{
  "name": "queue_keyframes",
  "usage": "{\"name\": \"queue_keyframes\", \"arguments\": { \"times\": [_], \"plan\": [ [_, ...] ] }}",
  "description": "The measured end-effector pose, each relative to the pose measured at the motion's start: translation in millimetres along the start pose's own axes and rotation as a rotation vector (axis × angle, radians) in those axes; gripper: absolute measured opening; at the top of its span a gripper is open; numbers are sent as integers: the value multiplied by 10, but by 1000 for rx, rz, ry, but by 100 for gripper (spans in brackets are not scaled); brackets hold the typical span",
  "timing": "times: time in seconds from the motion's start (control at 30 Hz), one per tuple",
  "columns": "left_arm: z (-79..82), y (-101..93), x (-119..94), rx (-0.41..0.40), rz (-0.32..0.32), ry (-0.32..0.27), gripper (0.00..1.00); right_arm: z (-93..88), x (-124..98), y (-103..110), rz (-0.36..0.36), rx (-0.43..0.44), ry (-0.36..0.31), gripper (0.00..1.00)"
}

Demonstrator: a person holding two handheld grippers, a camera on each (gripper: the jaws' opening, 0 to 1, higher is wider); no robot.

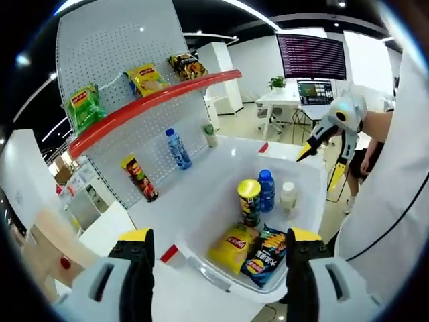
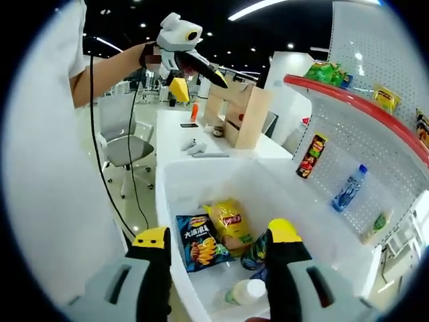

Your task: Place the items from the shopping basket onto the snack and drink counter

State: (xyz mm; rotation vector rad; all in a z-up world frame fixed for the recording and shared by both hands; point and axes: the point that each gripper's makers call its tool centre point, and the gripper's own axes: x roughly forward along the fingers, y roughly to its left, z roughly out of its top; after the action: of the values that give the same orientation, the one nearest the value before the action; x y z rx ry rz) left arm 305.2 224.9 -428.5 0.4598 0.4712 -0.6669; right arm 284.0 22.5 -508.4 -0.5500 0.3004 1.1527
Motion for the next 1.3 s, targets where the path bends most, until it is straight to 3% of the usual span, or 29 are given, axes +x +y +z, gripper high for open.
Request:
{"name": "queue_keyframes", "arguments": {
  "times": [0.1, 0.2, 0.4, 0.57, 1.0, 1.3],
  "plan": [
    [-113, -15, 57, -21, -10, 26, 80, 12, 12, -19, -5, 5, -1, 56],
    [-254, 16, 97, 41, 14, 85, 80, 12, 25, -22, -4, 3, 1, 56],
    [-331, 14, 191, 0, 0, 81, 82, 8, 55, -33, -3, 8, 5, 56],
    [-472, 3, 285, 42, -3, 136, 85, -1, 91, -45, -7, 12, 10, 56],
    [-591, -68, 448, 41, -53, 159, 83, -87, 128, -72, -20, 22, 42, 56],
    [-760, -181, 517, 95, -112, 233, 83, -96, 175, -130, -25, 33, 53, 56]
  ]
}}
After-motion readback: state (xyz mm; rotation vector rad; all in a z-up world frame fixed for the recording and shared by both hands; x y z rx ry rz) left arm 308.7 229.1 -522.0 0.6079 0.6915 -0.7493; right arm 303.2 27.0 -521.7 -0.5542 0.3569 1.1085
